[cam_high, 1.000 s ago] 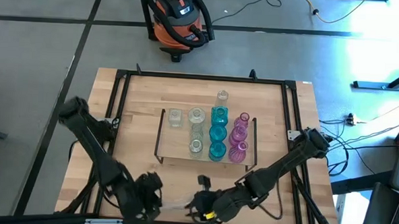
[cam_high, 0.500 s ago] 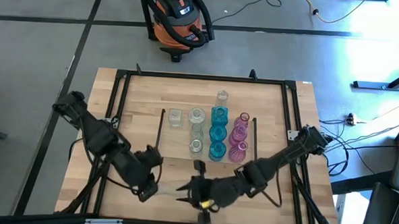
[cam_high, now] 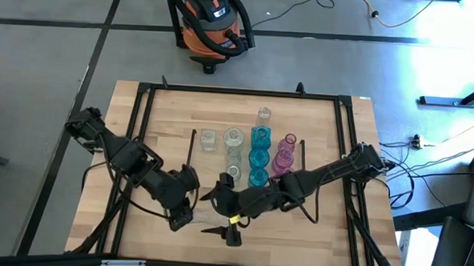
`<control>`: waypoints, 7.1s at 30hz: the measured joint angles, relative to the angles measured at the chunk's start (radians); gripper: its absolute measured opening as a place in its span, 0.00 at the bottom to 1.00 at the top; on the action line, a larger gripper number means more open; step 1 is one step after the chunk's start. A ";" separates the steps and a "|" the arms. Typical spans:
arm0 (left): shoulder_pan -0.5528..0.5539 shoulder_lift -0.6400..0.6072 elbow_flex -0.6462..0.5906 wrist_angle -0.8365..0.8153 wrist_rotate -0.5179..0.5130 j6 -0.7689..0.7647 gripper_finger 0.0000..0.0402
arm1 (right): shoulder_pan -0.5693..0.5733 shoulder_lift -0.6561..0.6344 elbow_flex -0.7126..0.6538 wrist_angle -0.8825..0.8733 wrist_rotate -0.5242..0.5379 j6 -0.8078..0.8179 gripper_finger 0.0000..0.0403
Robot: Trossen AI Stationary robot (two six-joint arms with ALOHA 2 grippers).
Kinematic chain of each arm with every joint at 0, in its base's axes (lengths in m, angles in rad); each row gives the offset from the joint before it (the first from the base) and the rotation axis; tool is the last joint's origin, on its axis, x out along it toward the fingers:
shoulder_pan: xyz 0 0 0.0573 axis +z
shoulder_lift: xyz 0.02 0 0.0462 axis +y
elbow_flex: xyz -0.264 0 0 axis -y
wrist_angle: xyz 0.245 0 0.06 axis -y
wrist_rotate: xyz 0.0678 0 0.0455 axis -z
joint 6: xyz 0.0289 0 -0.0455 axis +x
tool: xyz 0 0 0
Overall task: Sort vases onto shelf
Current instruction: Put the bottom transparent flower vase on the shelf
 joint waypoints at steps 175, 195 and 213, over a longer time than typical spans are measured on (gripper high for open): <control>-0.144 -0.081 0.066 0.183 -1.361 0.463 0.47 | -0.118 0.011 -0.001 0.573 0.420 -0.138 0.66; -0.313 -0.080 -0.198 -0.165 -1.543 -0.148 0.47 | 0.063 -0.212 0.002 0.084 0.999 -0.161 0.48; -0.221 -0.081 -0.457 -0.112 -1.508 -0.397 0.47 | 0.121 -0.243 0.000 0.049 1.119 -0.199 0.44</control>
